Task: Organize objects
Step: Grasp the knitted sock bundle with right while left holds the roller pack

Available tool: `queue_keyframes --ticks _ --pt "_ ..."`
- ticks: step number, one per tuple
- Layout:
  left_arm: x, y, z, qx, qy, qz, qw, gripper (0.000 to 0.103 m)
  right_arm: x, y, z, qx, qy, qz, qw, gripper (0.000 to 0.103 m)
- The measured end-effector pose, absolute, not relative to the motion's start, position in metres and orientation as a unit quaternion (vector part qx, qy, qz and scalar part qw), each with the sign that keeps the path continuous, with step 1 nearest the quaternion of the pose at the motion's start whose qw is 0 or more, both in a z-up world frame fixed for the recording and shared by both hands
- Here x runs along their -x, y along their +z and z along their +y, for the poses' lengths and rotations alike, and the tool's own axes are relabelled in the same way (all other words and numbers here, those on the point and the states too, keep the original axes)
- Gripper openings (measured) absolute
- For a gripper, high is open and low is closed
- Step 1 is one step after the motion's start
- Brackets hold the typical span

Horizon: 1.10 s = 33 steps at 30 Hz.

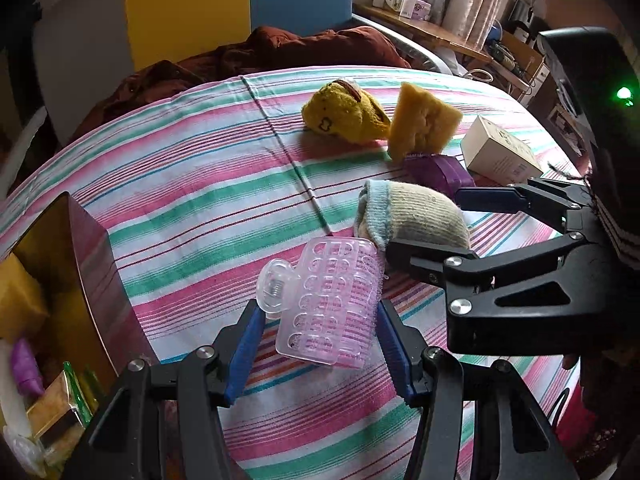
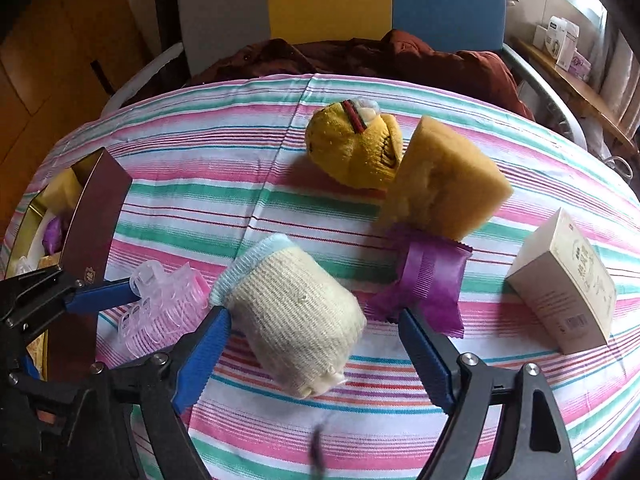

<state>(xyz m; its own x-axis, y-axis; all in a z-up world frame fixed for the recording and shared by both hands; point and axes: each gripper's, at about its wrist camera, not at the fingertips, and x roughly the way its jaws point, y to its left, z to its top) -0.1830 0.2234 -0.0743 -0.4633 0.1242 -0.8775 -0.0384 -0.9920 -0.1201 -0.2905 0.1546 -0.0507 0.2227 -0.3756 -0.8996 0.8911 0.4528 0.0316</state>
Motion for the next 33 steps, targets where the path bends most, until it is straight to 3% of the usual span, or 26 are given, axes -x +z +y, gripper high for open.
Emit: queue_keyframes --ticks 4,5,7,12,16,17,23,26,30,33 --pt "0.183 -0.074 0.223 0.514 0.855 -0.042 0.047 0.057 0.291 -0.053 0.151 -0.302 -0.429 0.443 0.728 0.086" --pt "0.182 -0.074 0.223 0.514 0.856 -0.042 0.047 0.057 0.292 -0.054 0.15 -0.31 -0.423 0.439 0.73 0.083" --pt "0.182 -0.074 0.223 0.513 0.856 -0.043 0.047 0.057 0.29 -0.053 0.152 -0.318 -0.405 0.434 0.739 0.065" --pt "0.18 -0.073 0.223 0.508 0.859 -0.043 0.045 0.057 0.289 -0.053 0.151 -0.318 -0.392 0.433 0.746 0.058" --pt "0.174 -0.068 0.222 0.496 0.866 -0.052 0.043 0.055 0.29 -0.052 0.151 -0.318 -0.397 0.432 0.745 0.058" --pt "0.173 -0.067 0.222 0.496 0.865 -0.055 0.044 0.047 0.29 -0.052 0.151 -0.314 -0.401 0.433 0.744 0.058" --pt "0.168 -0.068 0.227 0.5 0.864 -0.04 0.043 0.047 0.294 -0.051 0.154 -0.31 -0.406 0.436 0.741 0.057" --pt "0.171 -0.069 0.229 0.505 0.862 -0.027 0.039 0.049 0.296 -0.05 0.154 -0.311 -0.406 0.438 0.74 0.057" --pt "0.175 -0.073 0.231 0.517 0.854 -0.023 0.046 0.063 0.297 -0.05 0.153 -0.314 -0.405 0.44 0.738 0.057" --pt "0.18 -0.072 0.233 0.518 0.854 -0.017 0.043 0.065 0.296 -0.05 0.153 -0.312 -0.404 0.441 0.738 0.057"
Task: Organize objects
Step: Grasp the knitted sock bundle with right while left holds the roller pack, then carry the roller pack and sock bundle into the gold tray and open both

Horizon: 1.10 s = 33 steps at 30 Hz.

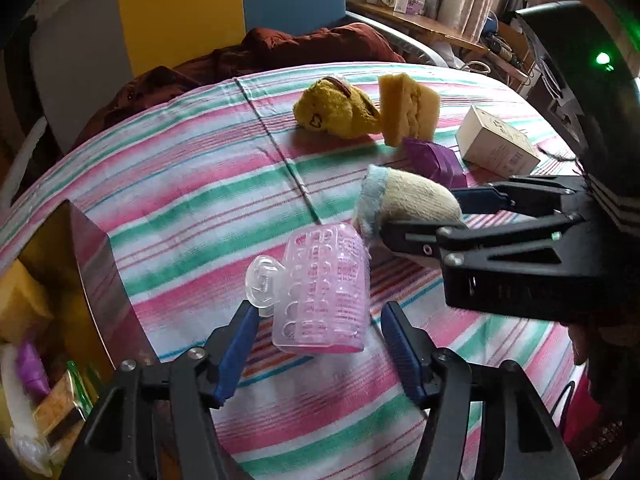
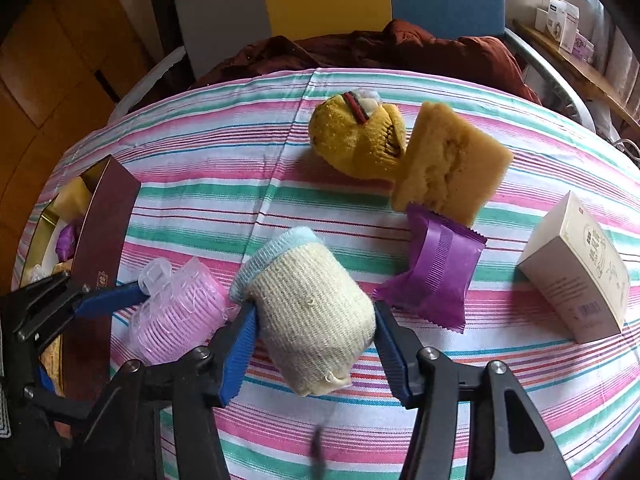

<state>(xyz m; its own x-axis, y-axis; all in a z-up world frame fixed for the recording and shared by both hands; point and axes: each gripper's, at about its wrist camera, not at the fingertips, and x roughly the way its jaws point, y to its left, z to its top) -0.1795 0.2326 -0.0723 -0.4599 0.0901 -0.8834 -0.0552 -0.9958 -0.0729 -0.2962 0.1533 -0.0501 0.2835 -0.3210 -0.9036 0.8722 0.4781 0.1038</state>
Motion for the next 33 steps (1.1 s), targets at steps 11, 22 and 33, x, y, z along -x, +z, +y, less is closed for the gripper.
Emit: queue_keyframes --ticks 11,22,33 --pt "0.195 -0.076 0.233 0.523 0.851 0.011 0.036 0.052 0.297 -0.049 0.153 -0.301 -0.412 0.443 0.737 0.056" --pt "0.164 -0.061 0.235 0.489 0.871 -0.01 0.049 0.052 0.308 -0.046 0.148 -0.306 -0.439 0.433 0.725 0.056" --pt "0.097 -0.009 0.199 0.424 0.902 -0.084 0.012 0.052 0.315 -0.023 0.159 -0.298 -0.433 0.386 0.758 0.056"
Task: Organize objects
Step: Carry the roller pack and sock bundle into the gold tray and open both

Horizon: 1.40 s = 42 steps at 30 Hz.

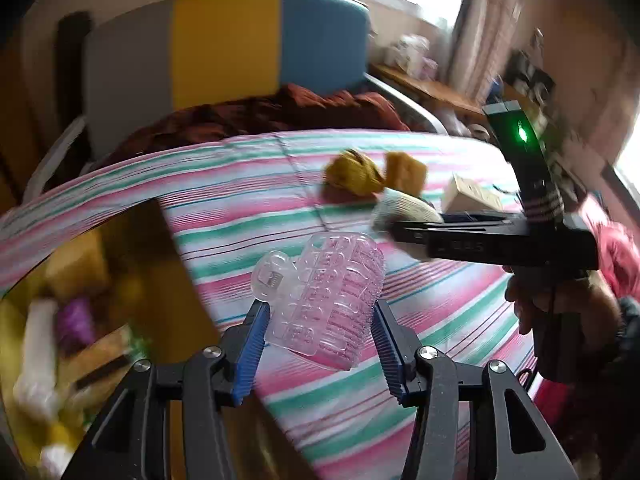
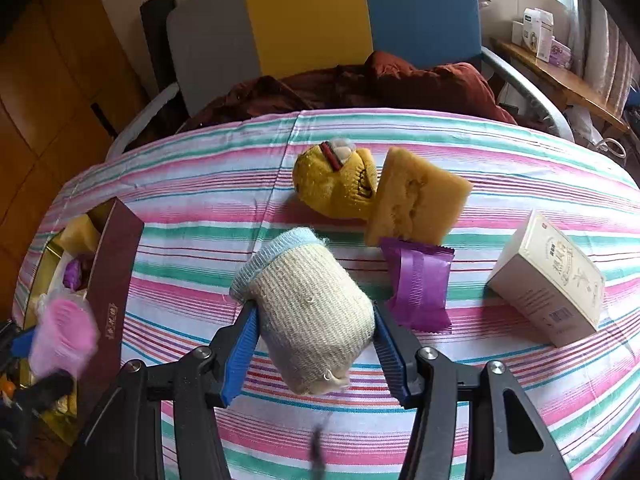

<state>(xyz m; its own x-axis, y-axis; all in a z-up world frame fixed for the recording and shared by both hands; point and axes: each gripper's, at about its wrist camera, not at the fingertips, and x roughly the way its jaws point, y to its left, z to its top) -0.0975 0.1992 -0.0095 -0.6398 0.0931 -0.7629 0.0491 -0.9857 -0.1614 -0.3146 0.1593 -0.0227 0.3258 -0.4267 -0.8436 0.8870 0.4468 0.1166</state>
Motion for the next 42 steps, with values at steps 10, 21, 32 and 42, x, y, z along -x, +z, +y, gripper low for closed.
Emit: queue_keyframes --ticks 10,21,32,42 --pt "0.015 -0.001 0.101 0.399 0.899 -0.146 -0.108 0.053 0.285 -0.009 0.193 -0.288 -0.381 0.377 0.793 0.056" --pt "-0.045 -0.009 0.06 0.382 0.889 -0.156 -0.197 0.053 0.203 0.007 0.256 -0.273 -0.294 0.377 0.835 0.056" --pt "-0.056 0.002 0.059 0.351 0.9 -0.139 -0.216 0.054 0.145 0.021 0.282 -0.252 -0.271 0.386 0.845 0.056" --pt "-0.061 0.004 0.057 0.347 0.899 -0.141 -0.229 0.054 0.133 0.021 0.292 -0.236 -0.282 0.386 0.846 0.059"
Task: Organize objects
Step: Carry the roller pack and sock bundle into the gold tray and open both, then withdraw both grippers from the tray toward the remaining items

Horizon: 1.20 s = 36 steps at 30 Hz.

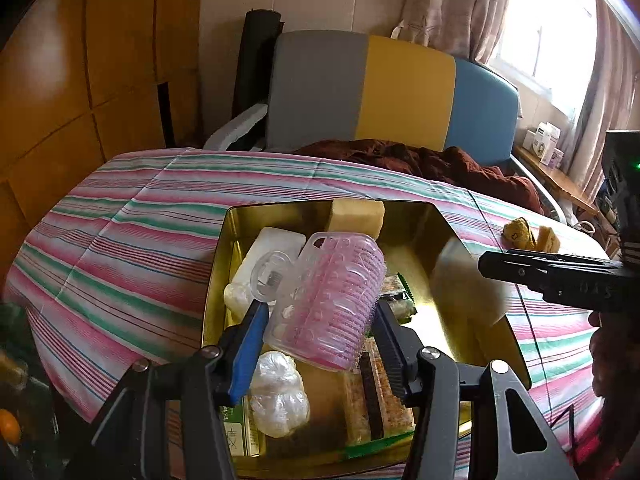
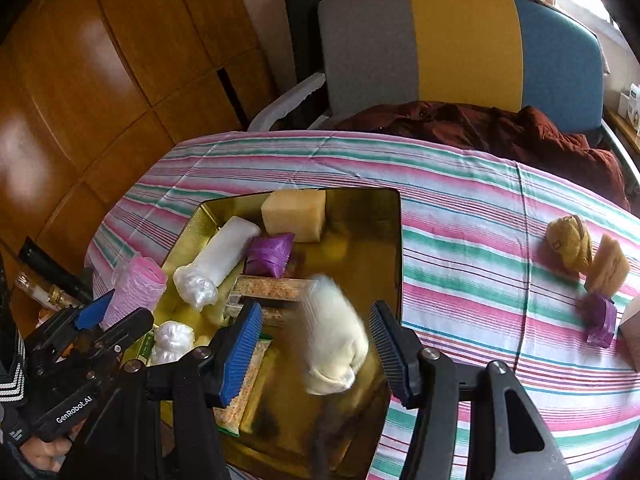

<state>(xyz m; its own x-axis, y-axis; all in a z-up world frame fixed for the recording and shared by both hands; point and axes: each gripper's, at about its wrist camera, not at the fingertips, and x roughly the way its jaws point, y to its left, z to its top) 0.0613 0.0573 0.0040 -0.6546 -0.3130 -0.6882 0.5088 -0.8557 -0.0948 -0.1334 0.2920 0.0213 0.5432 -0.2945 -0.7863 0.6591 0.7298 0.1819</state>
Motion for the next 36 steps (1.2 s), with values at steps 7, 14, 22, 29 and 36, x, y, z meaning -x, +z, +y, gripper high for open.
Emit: queue_keyframes --ticks 7,14,22,29,36 --pt "-0.064 0.008 0.059 -0.335 -0.9 0.137 0.242 0.078 0.132 0.018 0.302 -0.213 -0.301 0.39 0.844 0.089" --pt "-0.067 0.016 0.064 -0.325 -0.901 0.116 0.264 0.089 0.138 0.024 0.319 -0.158 -0.339 0.379 0.846 0.089" --pt "-0.07 0.018 0.071 -0.318 -0.902 0.106 0.27 0.094 0.146 0.047 0.343 -0.082 -0.377 0.327 0.863 0.089" --pt "-0.071 0.021 0.082 -0.311 -0.907 0.096 0.267 0.096 0.153 0.05 0.341 -0.087 -0.414 0.314 0.85 0.089" --pt "-0.068 0.02 0.091 -0.316 -0.908 0.089 0.262 0.097 0.161 0.039 0.336 -0.119 -0.415 0.326 0.841 0.086"
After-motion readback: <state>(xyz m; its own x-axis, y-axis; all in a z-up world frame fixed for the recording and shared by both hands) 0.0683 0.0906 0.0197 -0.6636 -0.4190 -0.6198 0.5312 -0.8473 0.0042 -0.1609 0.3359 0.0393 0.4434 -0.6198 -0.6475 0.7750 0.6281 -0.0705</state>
